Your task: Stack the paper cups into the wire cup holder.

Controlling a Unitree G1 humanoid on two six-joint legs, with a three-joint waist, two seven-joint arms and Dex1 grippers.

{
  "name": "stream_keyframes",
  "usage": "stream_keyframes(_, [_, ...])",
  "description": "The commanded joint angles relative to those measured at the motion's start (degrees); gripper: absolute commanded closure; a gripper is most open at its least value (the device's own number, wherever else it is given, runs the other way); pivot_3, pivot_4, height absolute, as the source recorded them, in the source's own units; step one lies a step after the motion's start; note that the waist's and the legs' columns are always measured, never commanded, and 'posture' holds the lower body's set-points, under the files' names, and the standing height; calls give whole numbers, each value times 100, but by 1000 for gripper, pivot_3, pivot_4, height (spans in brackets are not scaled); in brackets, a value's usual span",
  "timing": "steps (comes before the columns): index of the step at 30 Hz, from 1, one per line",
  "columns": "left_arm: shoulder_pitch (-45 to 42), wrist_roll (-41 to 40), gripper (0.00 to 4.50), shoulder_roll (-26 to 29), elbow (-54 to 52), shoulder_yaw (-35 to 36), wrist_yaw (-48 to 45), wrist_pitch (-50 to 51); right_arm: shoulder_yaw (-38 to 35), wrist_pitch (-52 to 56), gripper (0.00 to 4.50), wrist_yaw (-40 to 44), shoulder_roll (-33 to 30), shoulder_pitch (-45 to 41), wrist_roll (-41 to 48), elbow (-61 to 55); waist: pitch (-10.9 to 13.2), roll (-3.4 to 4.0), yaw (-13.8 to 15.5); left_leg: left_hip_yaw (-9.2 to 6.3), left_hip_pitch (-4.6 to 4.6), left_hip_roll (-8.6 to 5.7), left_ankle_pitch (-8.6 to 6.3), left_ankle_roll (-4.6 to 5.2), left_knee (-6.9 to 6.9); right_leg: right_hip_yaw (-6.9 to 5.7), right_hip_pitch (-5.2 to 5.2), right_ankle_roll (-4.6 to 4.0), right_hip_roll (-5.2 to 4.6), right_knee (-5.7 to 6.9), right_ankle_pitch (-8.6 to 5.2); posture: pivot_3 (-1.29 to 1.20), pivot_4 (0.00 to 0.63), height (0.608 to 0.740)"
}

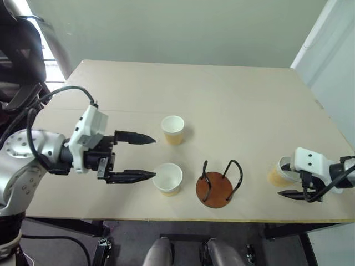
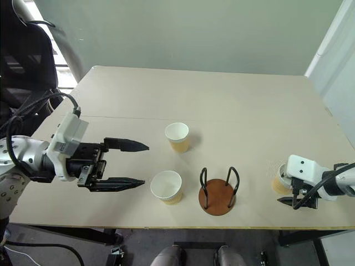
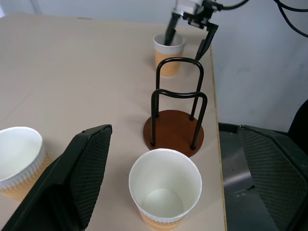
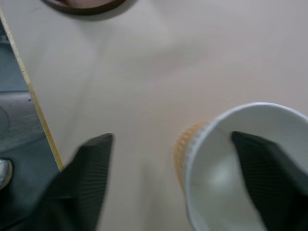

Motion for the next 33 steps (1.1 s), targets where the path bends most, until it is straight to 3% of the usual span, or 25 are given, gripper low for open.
stream_keyframes(1, [36, -149, 0, 71, -205, 247, 81, 63, 9, -139, 2061, 15, -42, -186, -45, 68, 0, 0, 0, 0, -1, 0, 0, 0, 1, 0, -1, 1, 0, 0, 1, 0, 150, 740])
stream_keyframes(7, [152, -185, 0, 86, -286, 355, 162, 97, 152, -293, 4390, 82, -63, -326, -108, 255, 0, 0, -1, 0, 2, 0, 2, 2, 2, 0, 0, -2, 0, 3, 3, 0, 150, 740])
stream_keyframes(8, [163, -189, 0, 86, -294, 366, 167, 98, 160, -311, 4478, 98, -71, -347, -107, 273, 0, 0, -1, 0, 2, 0, 2, 2, 2, 0, 0, -2, 0, 3, 4, 0, 150, 740])
stream_keyframes(11, [207, -182, 0, 86, -292, 403, 179, 89, 111, -424, 4478, 288, -188, -370, -53, 295, 0, 0, 0, 0, 2, 0, 2, 2, 2, 0, 0, -2, 0, 3, 4, 0, 150, 740])
stream_keyframes(15, [347, -86, 0, 165, -180, 577, 146, 39, -533, -420, 4478, 766, -417, -563, 479, 120, 1, 2, 0, 1, 0, 0, 2, 2, 2, 0, -2, -3, 0, 4, 4, 0, 150, 740])
stream_keyframes(20, [428, -66, 0, 219, -132, 667, 102, 1, -970, -210, 4478, 1103, -491, -1861, 1438, 262, 4, 7, -16, 7, 2, -1, 5, 2, 2, 2, -3, -9, 1, 4, 1, 0, 150, 740])
stream_keyframes(23, [427, -58, 0, 211, -143, 632, 110, -7, -682, 165, 4478, 1063, -219, -3356, 2289, 161, 6, 12, -40, 7, 3, 0, 8, 3, 2, 3, -5, -14, 3, 6, 0, 0, 150, 740])
stream_keyframes(26, [435, -39, 0, 220, -161, 596, 98, -9, -239, 418, 4478, 1047, 120, -4184, 2699, -230, 3, 6, -43, 0, 3, 1, 14, 6, -2, 3, -8, -21, 9, 7, -4, 0, 150, 740])
stream_keyframes(30, [497, 56, 0, 314, -275, 526, 70, -6, 419, 692, 4478, 841, 711, -4654, 2921, -869, 3, 7, -39, -4, 1, 3, 13, 7, -3, 1, -10, -25, 11, 8, -6, 0, 150, 740])
stream_keyframes(33, [571, 166, 0, 394, -322, 505, 35, -16, 824, 644, 4478, 807, 913, -4605, 2606, -959, 4, 7, -25, -5, -5, 3, 13, 7, -1, 1, -12, -23, 9, 8, -3, 0, 150, 740])
